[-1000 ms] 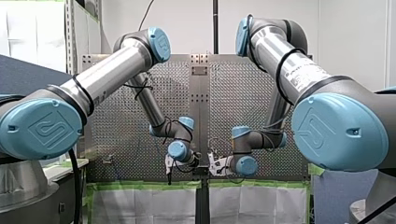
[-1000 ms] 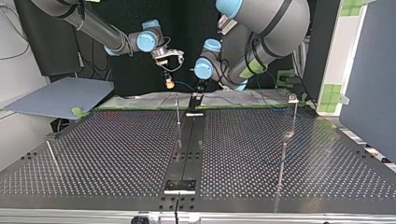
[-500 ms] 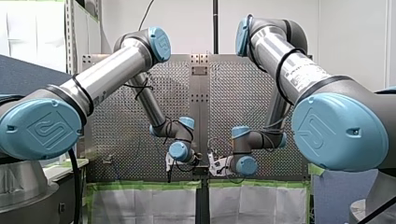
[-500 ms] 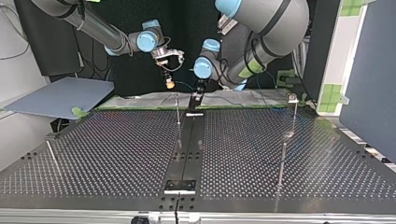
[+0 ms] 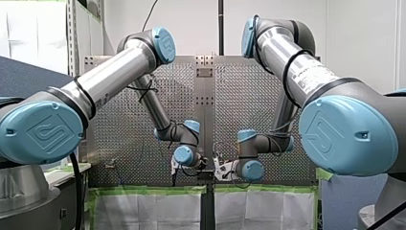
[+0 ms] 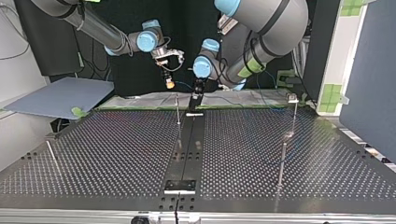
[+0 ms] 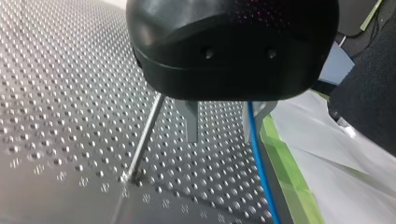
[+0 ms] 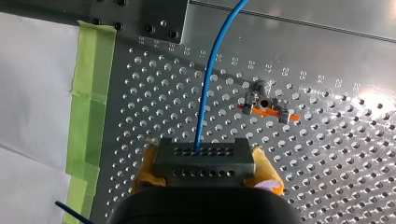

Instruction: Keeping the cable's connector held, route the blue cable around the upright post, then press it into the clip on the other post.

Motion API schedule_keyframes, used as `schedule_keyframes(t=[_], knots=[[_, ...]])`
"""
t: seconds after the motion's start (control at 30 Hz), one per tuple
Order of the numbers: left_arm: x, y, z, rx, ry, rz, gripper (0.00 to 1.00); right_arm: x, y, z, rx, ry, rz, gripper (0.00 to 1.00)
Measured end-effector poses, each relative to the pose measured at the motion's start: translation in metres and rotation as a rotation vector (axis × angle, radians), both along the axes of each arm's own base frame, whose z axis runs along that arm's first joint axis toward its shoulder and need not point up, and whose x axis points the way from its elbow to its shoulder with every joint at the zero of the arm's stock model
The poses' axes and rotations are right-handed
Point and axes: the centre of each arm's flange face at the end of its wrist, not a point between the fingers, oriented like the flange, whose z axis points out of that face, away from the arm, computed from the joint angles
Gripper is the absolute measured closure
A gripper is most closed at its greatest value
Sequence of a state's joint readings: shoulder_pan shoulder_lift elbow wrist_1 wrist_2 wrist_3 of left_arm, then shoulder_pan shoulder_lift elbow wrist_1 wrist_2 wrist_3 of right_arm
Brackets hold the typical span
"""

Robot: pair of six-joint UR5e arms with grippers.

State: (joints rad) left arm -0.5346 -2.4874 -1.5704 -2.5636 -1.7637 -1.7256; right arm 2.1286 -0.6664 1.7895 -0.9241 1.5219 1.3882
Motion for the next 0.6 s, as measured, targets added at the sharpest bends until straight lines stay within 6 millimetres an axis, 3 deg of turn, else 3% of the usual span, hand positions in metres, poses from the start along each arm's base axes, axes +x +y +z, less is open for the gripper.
schedule_keyframes(t=[0.07,0.1,0.17,0.27,0.6], knots=[[0.0005,-0.0031,0.0009,-0.008,-0.012,-0.017,0.75,0.0000,0.0000,0.0000,-0.001,0.002,0.000,1.00],[0.0008,-0.0042,0.0012,-0.011,-0.017,-0.024,0.75,0.0000,0.0000,0.0000,-0.001,0.002,0.000,1.00],[0.0014,-0.0060,0.0019,-0.017,-0.025,-0.034,0.95,-0.0001,-0.0001,0.0000,-0.002,0.003,0.001,1.00],[0.0020,-0.0068,0.0024,-0.016,-0.033,-0.039,1.00,-0.0001,0.0000,0.0000,-0.002,0.003,0.001,1.00],[0.0058,-0.0052,0.0032,-0.002,-0.052,-0.047,1.00,-0.0019,-0.0018,-0.0001,-0.001,0.004,-0.004,1.00]])
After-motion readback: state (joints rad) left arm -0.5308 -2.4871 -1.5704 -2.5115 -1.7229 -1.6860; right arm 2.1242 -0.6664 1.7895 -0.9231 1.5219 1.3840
